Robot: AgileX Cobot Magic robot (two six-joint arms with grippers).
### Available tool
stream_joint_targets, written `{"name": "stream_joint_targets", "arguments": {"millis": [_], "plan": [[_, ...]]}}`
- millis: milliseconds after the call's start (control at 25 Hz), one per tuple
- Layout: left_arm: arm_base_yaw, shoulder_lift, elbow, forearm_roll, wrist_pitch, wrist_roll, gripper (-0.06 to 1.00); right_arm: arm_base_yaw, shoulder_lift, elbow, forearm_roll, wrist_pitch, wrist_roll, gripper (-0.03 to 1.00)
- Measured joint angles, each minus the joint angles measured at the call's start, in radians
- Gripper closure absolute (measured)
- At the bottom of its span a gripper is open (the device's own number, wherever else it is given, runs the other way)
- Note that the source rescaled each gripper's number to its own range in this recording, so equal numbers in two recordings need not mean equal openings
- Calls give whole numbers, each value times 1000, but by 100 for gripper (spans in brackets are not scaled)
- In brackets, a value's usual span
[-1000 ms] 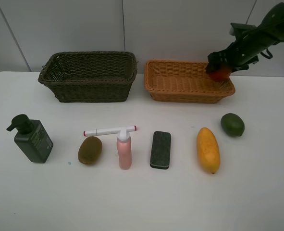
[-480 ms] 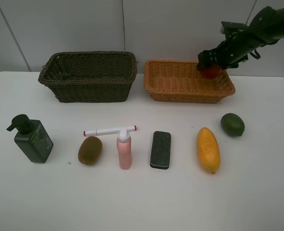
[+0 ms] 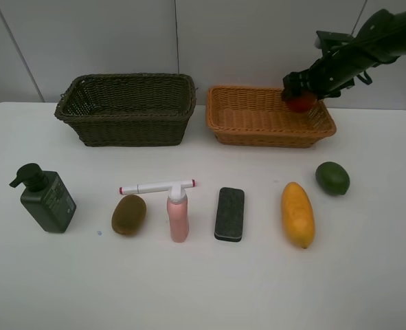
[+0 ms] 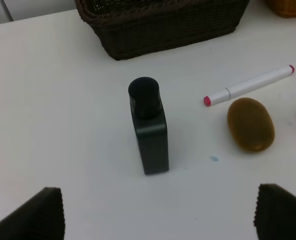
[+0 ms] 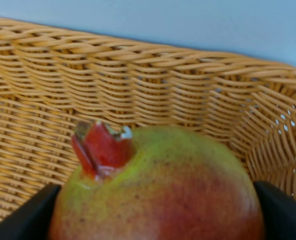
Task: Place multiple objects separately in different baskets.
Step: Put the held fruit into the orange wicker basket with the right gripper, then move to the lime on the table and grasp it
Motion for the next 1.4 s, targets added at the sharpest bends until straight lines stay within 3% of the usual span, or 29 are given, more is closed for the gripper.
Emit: {"name": "stream_joint_targets", "arguments": {"millis": [120,200,360,1240,1400], "plan": [[3,-1,0,0,1,0,-6,0,0,0,16,1,0,30],[2,-1,0,0,0,0,-6,5,0,0,46,2,0,23],[2,-1,0,0,0,0,-6,29,-1,0,69,-1,0,17],[2,-1,0,0,0,0,-6,34,-1,0,65,-21,0,17],[2,-1,0,0,0,0,-6,34,-1,0,67,17,0,17]]}}
